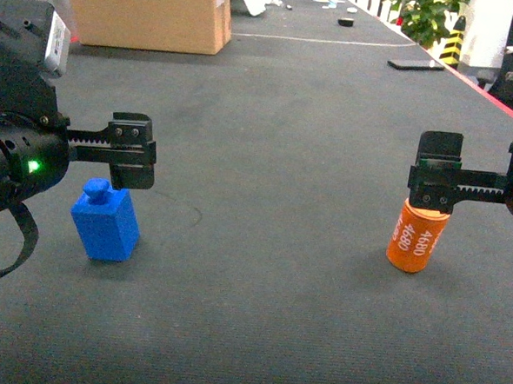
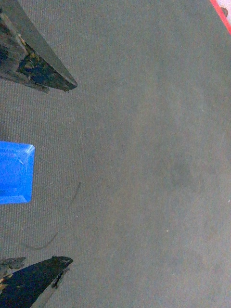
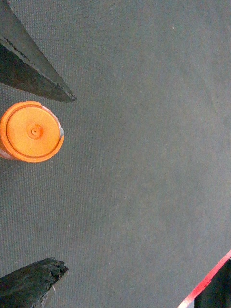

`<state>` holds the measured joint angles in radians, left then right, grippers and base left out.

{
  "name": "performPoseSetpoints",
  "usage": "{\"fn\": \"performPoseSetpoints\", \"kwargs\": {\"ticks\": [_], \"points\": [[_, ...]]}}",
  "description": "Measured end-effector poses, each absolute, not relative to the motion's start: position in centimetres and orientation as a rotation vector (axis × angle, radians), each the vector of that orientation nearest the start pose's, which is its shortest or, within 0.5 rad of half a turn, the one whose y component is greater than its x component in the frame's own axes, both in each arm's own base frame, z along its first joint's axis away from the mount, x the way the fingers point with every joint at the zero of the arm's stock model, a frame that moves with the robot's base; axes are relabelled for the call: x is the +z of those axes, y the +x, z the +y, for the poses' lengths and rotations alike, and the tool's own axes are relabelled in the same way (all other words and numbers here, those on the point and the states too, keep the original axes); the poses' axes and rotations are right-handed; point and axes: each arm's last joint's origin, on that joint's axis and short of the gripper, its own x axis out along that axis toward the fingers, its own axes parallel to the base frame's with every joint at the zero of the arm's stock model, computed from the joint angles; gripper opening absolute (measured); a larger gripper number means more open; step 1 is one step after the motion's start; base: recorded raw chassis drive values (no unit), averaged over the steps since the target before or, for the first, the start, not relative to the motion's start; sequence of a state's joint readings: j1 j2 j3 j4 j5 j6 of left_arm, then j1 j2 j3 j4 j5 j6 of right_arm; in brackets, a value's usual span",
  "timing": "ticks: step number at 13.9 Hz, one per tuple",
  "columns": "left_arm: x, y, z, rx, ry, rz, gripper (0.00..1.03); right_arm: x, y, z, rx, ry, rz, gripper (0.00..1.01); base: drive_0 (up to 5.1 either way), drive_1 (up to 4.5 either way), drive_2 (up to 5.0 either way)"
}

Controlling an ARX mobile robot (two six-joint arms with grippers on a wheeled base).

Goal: Sort blue parts and orange caps into right shelf containers

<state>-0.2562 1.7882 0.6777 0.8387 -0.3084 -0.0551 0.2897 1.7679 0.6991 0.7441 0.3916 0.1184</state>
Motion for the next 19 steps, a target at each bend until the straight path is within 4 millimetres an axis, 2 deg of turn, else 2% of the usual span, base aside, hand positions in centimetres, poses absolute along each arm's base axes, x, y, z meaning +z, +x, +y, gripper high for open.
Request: {"fn": "performPoseSetpoints", "kwargs": {"ticks": [8,10,16,17,19], "points": [[11.6,32.9,-6.7,0.072,0.020,0.339,0.98,11.5,33.8,9.2,-0.079,0.061,0.381,0.98,0.0,0.00,0.0],[9.2,33.6,-6.8,0.073,0.031,0.396,0.98,9.6,34.8,9.5,-0.086,0.052,0.423,0.98,0.0,0.00,0.0],[7.1,34.4,-7.0,0.074,0.040,0.464,0.98,7.1,35.9,9.8,-0.103,0.037,0.447,0.98,0.0,0.00,0.0],[7.2,34.6,-7.1,0.073,0.026,0.468,0.98,7.0,36.2,9.8,-0.116,0.035,0.428,0.89,0.0,0.00,0.0],[7.5,34.9,-7.6,0.070,0.023,0.461,0.80,6.9,36.4,9.9,-0.119,0.032,0.414,0.63,0.0,0.00,0.0]]}}
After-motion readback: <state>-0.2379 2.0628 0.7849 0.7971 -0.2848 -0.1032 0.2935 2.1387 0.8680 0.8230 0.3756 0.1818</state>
